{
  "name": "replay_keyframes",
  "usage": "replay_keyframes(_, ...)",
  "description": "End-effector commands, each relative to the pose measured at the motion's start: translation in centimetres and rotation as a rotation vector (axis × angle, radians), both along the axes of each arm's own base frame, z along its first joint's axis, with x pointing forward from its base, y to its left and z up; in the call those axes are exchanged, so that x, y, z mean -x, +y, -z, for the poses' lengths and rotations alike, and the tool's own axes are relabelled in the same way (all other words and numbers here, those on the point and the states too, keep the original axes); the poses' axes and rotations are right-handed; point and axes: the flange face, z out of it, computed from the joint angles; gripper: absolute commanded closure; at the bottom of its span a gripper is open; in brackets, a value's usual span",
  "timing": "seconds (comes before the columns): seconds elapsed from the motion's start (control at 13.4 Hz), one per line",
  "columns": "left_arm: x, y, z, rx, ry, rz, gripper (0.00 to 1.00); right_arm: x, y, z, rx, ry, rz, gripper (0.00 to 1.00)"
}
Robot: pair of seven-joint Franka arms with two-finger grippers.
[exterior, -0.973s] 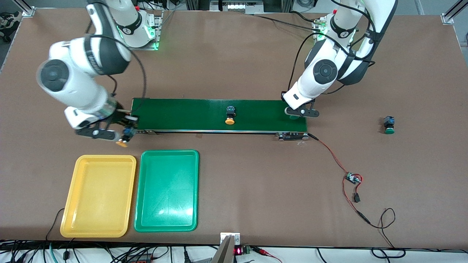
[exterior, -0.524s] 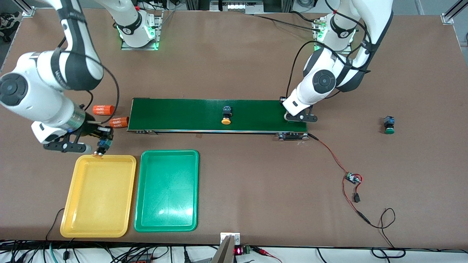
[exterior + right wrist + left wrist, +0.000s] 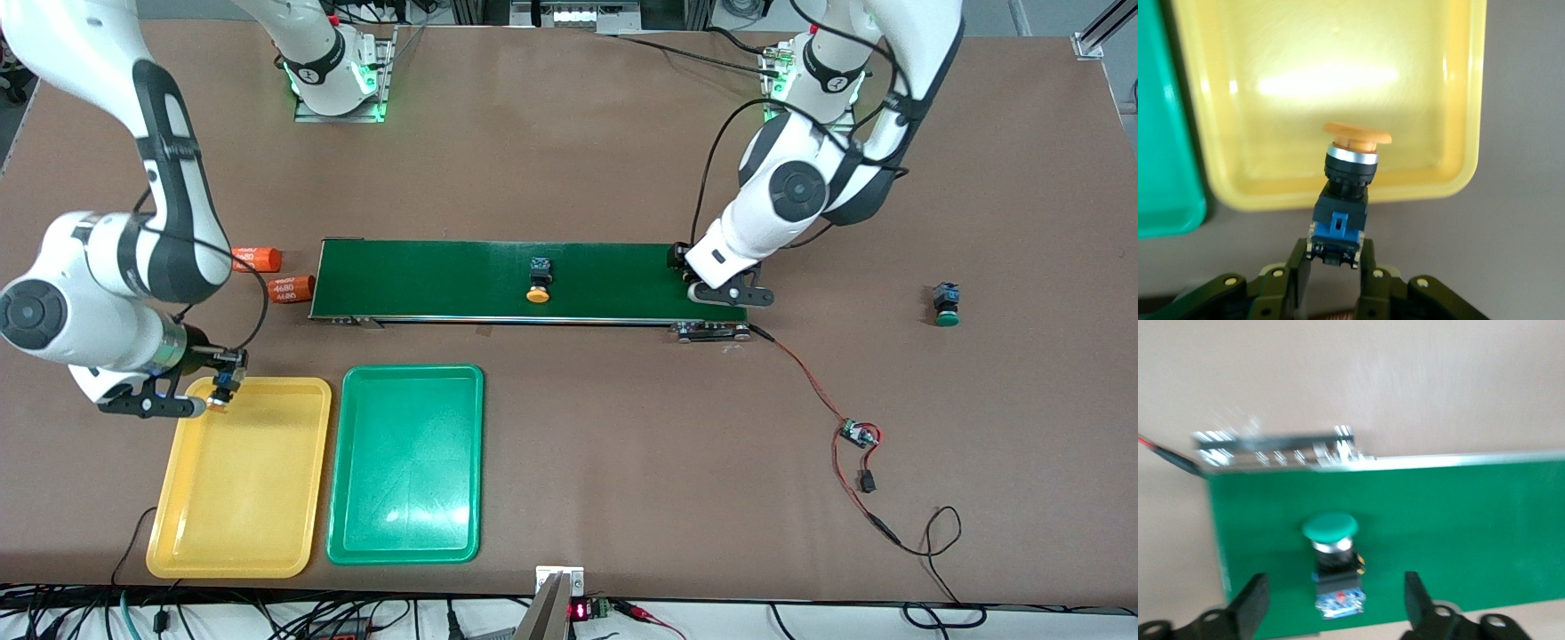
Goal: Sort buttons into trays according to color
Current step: 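Lower the yellow button into the yellow tray while the left gripper releases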
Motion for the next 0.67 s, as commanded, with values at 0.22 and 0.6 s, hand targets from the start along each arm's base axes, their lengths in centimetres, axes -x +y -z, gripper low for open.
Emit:
replay_keyframes(0.22, -4.5, 19.6, -0.8, 0.003, 0.005, -0.118, 0.00, -3.5, -3.4, 5.5, 0.045, -0.103, 0.003, 0.98)
replay_keyframes(0.6, -4.3, 35.8, 1.7, -0.187, 0.007, -0.036, 0.00, -3.7, -4.2, 8.9, 0.055, -0.136, 0.001, 0.30)
